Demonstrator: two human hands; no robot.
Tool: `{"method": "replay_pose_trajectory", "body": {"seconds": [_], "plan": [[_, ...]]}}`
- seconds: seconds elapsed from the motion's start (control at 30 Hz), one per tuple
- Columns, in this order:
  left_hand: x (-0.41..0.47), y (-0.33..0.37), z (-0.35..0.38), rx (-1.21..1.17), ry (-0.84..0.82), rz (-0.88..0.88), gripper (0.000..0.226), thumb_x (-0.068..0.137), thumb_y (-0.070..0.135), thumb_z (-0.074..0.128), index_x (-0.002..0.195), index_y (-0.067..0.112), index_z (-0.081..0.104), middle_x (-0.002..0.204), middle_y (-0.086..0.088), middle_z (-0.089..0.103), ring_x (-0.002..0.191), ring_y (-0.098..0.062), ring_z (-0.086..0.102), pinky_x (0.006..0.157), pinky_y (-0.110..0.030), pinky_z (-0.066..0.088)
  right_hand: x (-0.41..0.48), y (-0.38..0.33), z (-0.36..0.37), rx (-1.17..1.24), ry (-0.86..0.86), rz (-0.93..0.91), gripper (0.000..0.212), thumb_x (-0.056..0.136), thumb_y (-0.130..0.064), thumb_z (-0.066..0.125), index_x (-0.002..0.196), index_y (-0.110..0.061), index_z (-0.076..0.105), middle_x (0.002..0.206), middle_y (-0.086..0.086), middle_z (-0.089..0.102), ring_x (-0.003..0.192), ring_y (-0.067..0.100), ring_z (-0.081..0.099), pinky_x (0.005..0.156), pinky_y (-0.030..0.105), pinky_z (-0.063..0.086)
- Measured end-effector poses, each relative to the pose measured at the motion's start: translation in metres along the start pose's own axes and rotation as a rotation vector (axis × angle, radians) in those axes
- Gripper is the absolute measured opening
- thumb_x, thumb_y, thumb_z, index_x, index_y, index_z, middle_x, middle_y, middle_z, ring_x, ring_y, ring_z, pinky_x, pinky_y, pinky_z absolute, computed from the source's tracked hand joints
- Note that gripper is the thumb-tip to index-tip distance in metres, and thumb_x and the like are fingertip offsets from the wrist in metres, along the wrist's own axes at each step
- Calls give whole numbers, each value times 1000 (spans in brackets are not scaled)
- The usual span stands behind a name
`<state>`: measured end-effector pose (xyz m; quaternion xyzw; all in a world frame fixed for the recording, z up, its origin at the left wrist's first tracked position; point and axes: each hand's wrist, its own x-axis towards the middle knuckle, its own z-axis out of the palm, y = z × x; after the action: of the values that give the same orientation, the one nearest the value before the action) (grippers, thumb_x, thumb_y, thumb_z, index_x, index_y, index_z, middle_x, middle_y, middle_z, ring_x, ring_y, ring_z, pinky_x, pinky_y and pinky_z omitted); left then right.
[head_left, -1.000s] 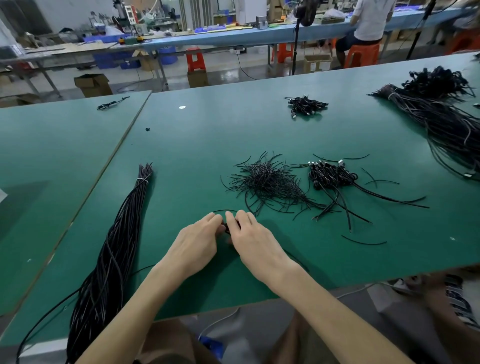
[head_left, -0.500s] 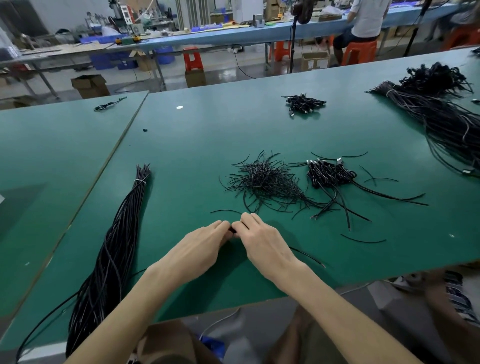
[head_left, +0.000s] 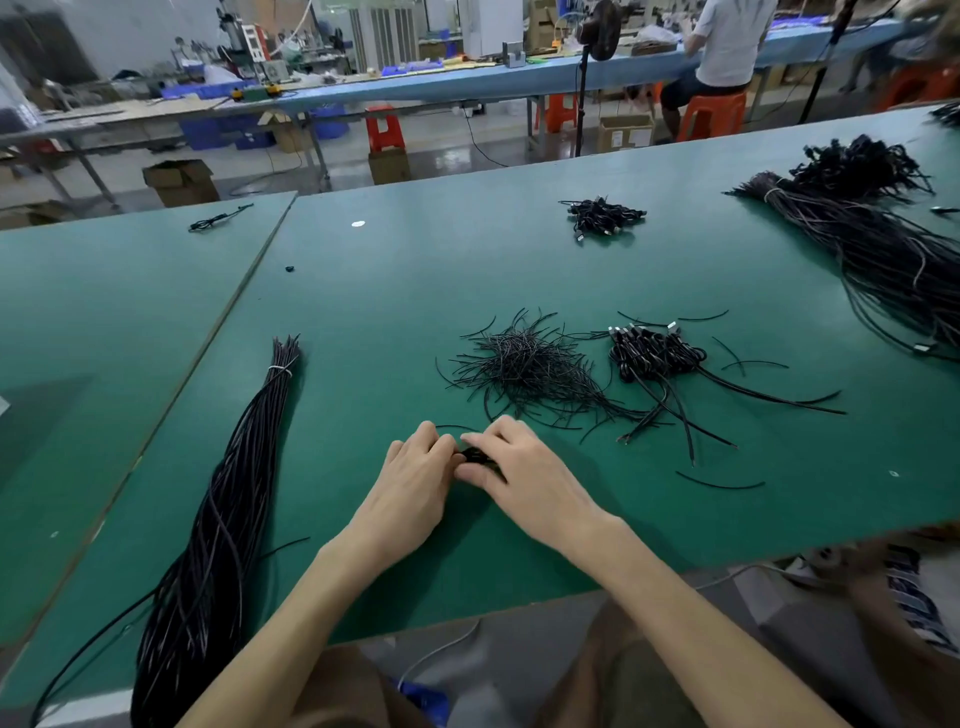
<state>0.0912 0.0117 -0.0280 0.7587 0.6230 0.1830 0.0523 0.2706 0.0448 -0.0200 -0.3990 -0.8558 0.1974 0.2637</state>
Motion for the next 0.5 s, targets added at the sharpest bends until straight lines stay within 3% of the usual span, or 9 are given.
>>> {"method": "replay_pose_trajectory", "body": {"seconds": [0.07,0.13,0.27,0.5], "plan": [[0,1,3,64,57,-18,19,108,14,43,89,12,47,90,-1,38,73,-22,32,79,-37,37,8,5,-10,86,120,121,32,105,-36,54,123,-13,68,113,-1,60,110,14,49,98,31,45],[0,6,4,89,90,-33,21,108,17,44,87,12,46,89,-1,39,71,-21,31,78,-37,38,19,17,-21,15,219,278,24,104,-28,56,119,-12,67,117,1,61,111,14,48,100,32,45],[-2,9,6,73,85,-32,23,110,20,40,88,13,44,91,-1,39,73,-22,31,80,-37,38,33,40,-32,-255,86,518,32,99,-35,65,119,-10,63,124,9,56,120,25,41,103,35,40],[-4,9,6,48,57,-67,24,111,24,35,90,13,43,95,-1,40,75,-22,34,83,-35,37,40,34,-28,-502,-23,471,25,105,-30,55,114,-10,66,122,12,57,117,28,43,99,35,40]]}}
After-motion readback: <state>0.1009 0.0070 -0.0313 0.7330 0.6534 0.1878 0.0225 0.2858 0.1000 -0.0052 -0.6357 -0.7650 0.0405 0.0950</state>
